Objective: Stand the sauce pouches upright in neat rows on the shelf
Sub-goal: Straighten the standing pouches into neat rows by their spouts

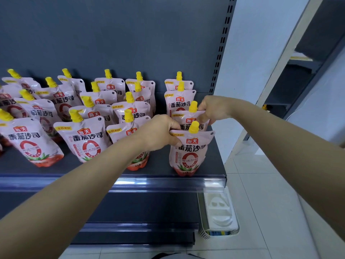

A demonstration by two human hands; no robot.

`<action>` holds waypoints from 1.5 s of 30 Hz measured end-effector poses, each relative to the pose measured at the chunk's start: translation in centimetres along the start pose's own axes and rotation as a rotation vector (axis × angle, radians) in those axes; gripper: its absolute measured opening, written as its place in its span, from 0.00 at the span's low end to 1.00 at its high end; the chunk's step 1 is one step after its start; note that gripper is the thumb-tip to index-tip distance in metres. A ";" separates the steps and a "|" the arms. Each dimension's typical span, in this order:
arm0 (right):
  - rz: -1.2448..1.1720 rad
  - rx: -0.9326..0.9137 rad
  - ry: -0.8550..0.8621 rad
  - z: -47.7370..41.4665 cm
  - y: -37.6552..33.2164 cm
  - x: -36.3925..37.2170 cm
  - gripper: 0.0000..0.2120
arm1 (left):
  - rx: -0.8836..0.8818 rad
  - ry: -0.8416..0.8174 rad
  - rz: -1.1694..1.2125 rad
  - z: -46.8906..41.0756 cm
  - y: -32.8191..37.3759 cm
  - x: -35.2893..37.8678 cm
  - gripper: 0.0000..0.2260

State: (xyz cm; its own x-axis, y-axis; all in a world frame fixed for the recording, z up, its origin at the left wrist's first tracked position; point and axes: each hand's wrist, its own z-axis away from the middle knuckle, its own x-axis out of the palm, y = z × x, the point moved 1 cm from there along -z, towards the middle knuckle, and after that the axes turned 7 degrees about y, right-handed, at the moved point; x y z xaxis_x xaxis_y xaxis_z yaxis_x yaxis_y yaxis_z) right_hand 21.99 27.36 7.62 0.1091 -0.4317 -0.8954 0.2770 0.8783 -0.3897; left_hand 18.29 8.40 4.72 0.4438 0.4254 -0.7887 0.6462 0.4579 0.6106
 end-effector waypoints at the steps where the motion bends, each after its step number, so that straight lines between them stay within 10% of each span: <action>1: 0.001 -0.001 0.000 0.0 0.0 0.0 0.04 | 0.006 -0.002 -0.002 0.0 0.0 0.0 0.08; 17: 0.092 0.016 -0.075 0.5 -0.1 -0.7 0.02 | 0.058 -0.073 0.014 0.3 0.6 -1.3 0.09; 23: 0.163 0.090 -0.123 1.4 -0.3 -3.4 0.22 | 0.115 0.173 0.084 -0.8 2.0 -4.8 0.05; 31: 0.017 0.048 0.427 -1.9 -0.8 -3.4 0.19 | 0.127 -0.055 -0.243 -5.3 1.2 -3.2 0.12; 45: -0.024 -0.091 0.218 -9.3 1.1 -2.0 0.14 | 0.005 -0.121 -0.211 -8.0 0.0 -1.2 0.11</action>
State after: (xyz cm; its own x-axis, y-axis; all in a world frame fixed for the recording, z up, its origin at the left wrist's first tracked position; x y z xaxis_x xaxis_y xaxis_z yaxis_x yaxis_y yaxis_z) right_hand 13.19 31.10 6.94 -0.1080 -0.4067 -0.9072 0.1889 0.8875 -0.4204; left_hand 12.84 14.12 6.22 0.3698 0.2243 -0.9016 0.7354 0.5224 0.4316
